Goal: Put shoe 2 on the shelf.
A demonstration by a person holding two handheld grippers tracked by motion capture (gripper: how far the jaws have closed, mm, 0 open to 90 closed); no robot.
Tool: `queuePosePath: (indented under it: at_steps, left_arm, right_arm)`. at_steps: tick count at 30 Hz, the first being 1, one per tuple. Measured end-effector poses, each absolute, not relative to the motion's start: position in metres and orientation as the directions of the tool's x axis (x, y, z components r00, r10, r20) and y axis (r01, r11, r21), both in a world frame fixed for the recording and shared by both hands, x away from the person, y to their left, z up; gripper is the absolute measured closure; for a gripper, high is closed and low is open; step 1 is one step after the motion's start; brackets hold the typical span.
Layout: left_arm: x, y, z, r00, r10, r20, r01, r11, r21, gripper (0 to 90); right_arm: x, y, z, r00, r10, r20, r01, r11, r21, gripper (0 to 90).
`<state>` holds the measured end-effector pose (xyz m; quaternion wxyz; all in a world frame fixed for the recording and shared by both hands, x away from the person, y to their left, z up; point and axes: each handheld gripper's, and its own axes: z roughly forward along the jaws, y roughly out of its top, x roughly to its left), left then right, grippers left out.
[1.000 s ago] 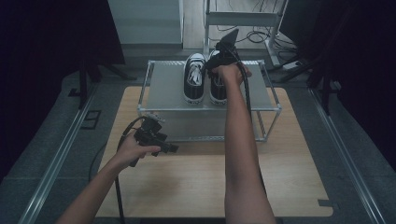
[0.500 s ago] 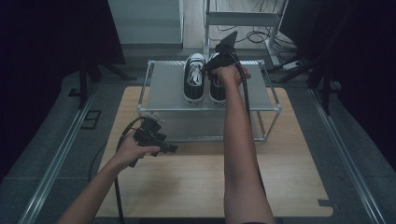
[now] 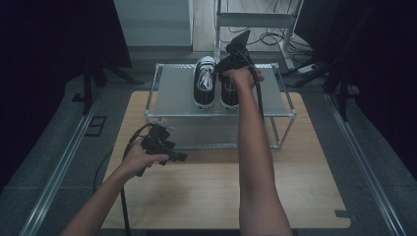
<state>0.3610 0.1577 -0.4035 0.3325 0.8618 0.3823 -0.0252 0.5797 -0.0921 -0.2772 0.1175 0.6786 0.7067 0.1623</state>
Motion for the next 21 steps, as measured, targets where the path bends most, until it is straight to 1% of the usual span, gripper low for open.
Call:
queuePosePath:
  at_steps: [8, 21]
  left_arm:
    - [0.361, 0.154, -0.404, 0.710, 0.645, -0.284, 0.671, -0.497, 0.550, 22.5]
    - [0.362, 0.153, -0.403, 0.695, 0.658, -0.290, 0.681, -0.473, 0.559, 22.5]
  right_arm:
    - [0.560, -0.093, -0.262, -0.132, 0.989, 0.061, 0.887, 0.090, 0.453, 13.6]
    - [0.505, -0.106, -0.254, -0.300, 0.947, 0.117, 0.815, 0.190, 0.547, 14.4]
